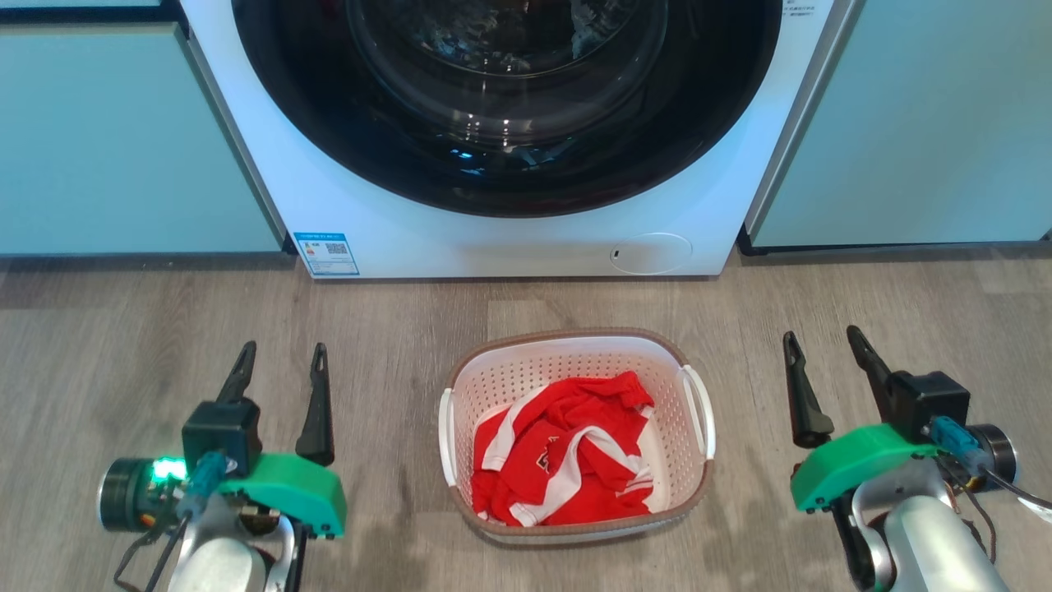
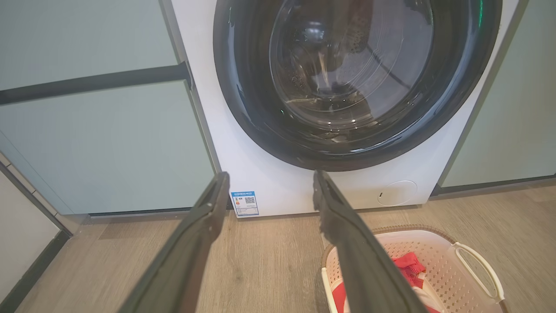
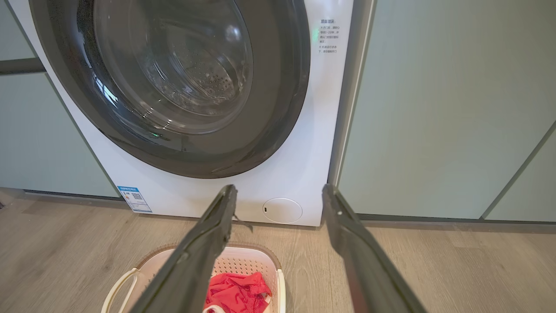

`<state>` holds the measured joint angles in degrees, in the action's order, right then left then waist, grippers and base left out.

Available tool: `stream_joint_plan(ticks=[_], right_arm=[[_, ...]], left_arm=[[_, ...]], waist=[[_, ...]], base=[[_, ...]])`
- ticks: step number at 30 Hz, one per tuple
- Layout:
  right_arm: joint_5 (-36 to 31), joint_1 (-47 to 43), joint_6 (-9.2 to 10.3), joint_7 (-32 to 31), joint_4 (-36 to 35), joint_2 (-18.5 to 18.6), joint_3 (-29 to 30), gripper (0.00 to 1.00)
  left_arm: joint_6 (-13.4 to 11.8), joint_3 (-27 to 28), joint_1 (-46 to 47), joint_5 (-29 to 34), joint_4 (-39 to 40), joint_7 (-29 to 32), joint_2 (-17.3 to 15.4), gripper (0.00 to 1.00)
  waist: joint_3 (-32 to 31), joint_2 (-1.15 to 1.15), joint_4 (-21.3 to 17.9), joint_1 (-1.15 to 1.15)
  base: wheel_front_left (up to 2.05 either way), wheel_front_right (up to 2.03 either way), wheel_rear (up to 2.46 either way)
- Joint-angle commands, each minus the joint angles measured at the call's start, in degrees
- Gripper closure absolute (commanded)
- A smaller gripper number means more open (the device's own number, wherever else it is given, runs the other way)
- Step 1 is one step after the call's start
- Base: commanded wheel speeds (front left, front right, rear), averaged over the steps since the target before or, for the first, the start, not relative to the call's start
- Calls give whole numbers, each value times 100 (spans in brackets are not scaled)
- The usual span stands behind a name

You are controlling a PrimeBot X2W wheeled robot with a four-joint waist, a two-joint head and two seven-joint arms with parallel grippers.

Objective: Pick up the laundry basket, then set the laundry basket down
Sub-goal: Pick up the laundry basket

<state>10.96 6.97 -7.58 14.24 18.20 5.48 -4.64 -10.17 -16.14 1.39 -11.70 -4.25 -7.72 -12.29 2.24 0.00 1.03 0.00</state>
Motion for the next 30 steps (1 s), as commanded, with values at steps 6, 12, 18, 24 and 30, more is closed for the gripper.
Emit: stream_joint_plan(ticks=[6,12,18,24,30], right_arm=[[26,305,9,75,-188,52,-132,0],[23,374,9,75,-232,57,-119,0],[15,500,9,75,-324,62,-90,0],[-28,666,9,75,-509,55,-24,0],[-71,843,9,75,-746,40,39,0]], left_arm=[[-39,178,373,-39,93,-91,-152,0],[-46,156,475,-44,33,-136,-141,0],[-27,116,690,-47,-70,-209,-113,0],[77,77,1051,-102,-249,-329,-57,0],[225,34,1470,-201,-500,-416,28,0]], waist=[[107,0,-7,0],[283,0,-34,0],[597,0,-66,0],[1043,0,-95,0],[1539,0,-134,0]], base=[[0,0,0],[0,0,0],[0,0,0],[0,0,0],[0,0,0]])
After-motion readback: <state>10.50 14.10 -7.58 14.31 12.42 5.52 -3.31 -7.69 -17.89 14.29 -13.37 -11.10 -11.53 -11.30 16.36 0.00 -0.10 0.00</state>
